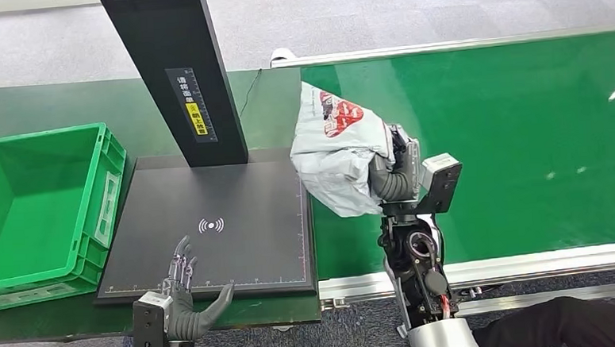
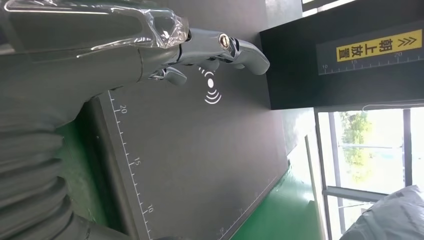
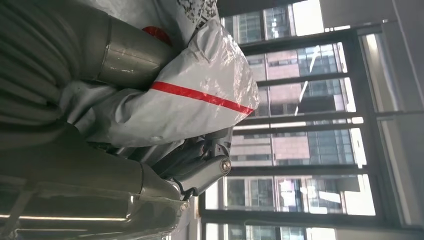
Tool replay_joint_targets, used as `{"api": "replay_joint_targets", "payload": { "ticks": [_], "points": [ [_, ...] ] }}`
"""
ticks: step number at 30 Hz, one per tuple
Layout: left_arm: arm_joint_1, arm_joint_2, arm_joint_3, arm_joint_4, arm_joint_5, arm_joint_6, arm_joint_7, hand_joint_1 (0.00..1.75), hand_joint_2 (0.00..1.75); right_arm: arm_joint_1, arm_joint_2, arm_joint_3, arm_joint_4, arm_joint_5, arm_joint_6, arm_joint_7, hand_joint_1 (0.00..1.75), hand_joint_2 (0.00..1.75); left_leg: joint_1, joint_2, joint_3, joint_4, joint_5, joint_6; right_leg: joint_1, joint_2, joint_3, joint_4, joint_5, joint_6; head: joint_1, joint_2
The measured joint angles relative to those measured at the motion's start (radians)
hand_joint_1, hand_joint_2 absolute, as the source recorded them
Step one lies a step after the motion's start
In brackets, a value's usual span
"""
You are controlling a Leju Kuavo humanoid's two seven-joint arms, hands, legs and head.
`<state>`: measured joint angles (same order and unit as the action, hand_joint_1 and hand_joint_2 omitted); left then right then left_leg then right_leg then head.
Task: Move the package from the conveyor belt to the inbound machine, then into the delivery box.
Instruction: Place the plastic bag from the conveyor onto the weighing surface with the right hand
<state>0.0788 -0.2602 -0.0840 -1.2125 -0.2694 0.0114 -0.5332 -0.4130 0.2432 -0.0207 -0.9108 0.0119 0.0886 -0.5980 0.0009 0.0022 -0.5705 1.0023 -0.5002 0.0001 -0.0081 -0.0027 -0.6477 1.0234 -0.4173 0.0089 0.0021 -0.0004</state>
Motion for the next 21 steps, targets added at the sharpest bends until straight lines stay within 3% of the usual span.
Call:
{"api": "replay_joint_targets", "payload": {
  "ticks": [8, 14, 21],
  "points": [
    [-0.016, 0.0, -0.009, 0.01, -0.016, -0.009, 0.01, 0.0, 1.75, -0.063, 0.085, 0.171, 0.174, -0.027, 0.1, 0.028, 1.75, 1.75, 0.001, 0.003, 0.0, 0.0, 0.001, -0.002, 0.002, 0.002, -0.001, 0.001, 0.001, -0.002, 0.0, 0.0],
    [-0.034, 0.0, -0.027, 0.025, -0.026, -0.013, 0.019, 0.0, 1.75, -0.173, 0.106, 0.254, 0.367, -0.137, 0.112, 0.156, 1.75, 1.75, 0.001, 0.001, 0.001, 0.0, 0.001, -0.002, 0.001, 0.001, 0.0, 0.0, 0.001, -0.002, 0.0, 0.0],
    [-0.031, 0.001, -0.043, 0.026, -0.026, -0.003, 0.04, 0.0, 1.75, -0.193, 0.11, 0.329, 0.502, -0.219, 0.058, 0.302, 1.75, 1.75, 0.001, 0.001, 0.0, 0.0, 0.001, -0.002, 0.001, 0.001, -0.001, 0.0, 0.001, -0.002, 0.0, 0.0]
  ]
}}
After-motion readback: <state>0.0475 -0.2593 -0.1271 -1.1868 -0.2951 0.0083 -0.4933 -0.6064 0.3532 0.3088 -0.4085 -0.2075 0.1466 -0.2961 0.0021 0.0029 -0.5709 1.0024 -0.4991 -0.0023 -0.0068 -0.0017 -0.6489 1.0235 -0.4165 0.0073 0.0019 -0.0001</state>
